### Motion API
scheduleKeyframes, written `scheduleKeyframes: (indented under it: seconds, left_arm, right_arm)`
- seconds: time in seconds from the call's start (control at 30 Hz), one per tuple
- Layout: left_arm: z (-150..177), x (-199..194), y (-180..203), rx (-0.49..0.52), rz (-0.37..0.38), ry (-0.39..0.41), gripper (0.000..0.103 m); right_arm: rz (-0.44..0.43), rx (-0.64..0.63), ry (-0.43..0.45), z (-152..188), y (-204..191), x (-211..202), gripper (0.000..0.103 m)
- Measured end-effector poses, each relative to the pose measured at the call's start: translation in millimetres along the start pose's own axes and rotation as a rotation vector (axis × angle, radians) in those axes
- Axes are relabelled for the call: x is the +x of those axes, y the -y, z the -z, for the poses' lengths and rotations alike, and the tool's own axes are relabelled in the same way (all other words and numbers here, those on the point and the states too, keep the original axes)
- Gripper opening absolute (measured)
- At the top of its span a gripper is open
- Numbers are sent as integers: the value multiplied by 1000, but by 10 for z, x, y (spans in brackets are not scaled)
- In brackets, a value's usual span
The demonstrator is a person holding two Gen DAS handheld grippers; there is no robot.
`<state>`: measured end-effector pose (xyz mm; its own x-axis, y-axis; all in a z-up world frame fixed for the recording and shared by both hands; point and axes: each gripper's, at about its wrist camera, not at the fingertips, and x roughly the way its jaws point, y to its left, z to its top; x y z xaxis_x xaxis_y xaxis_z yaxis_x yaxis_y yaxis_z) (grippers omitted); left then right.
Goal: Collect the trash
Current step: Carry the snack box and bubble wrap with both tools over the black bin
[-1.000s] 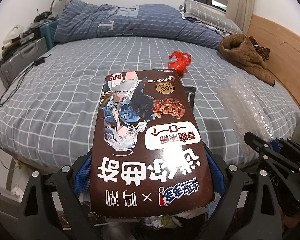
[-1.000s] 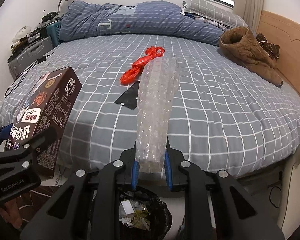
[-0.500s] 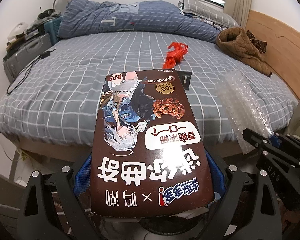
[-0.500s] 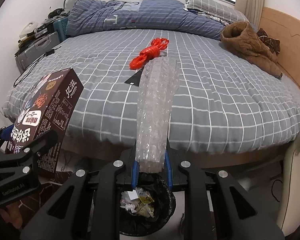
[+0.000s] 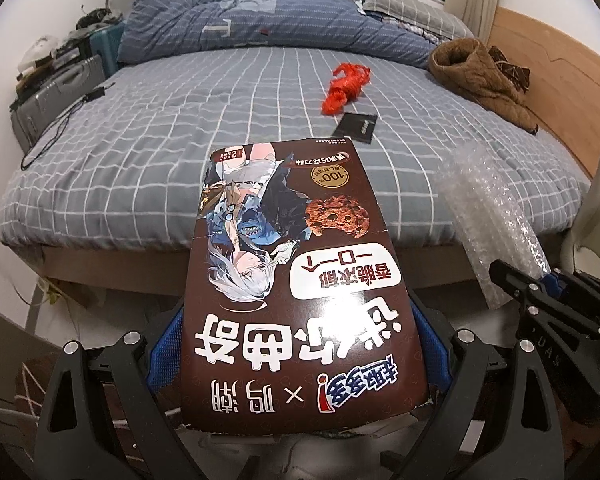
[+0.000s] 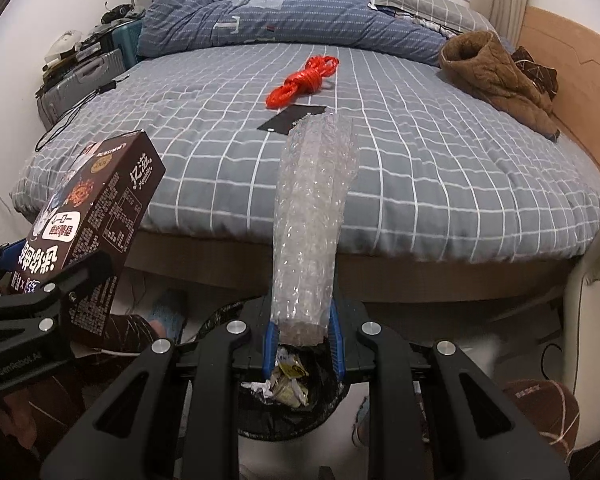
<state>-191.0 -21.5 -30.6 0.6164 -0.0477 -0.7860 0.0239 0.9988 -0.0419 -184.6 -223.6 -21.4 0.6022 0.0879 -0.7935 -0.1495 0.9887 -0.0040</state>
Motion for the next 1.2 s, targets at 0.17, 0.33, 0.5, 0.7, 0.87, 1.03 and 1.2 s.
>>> scheduleKeyframes:
  seconds: [0.17,0.33,0.5,0.7,0.87,1.03,1.2]
  left_arm:
    - [150,7,24,6,1,-42,91]
    - [281,75,33,12,8,-75,91]
    - [362,223,73,20,18,-92,91]
    - [422,442,84,17,35,-129,91]
    - [533,703,145,36,43,-182,91]
    - [607,971,212,53,44,-233,91]
    - [639,1231,312,73,49,-271,91]
  right_arm:
    - [-5,1,-22,128,15,-43,20]
    - [-10,0,-49,252,21,-27,20]
    - [-14,3,-85,345,26,100,20]
    - [-28,2,-148,517,24,310,20]
    - [-37,-2,-212,649,28,525,20]
    - [-39,-1,-273,742,71,734,20]
    - [-32,1,-313,799,135,901,20]
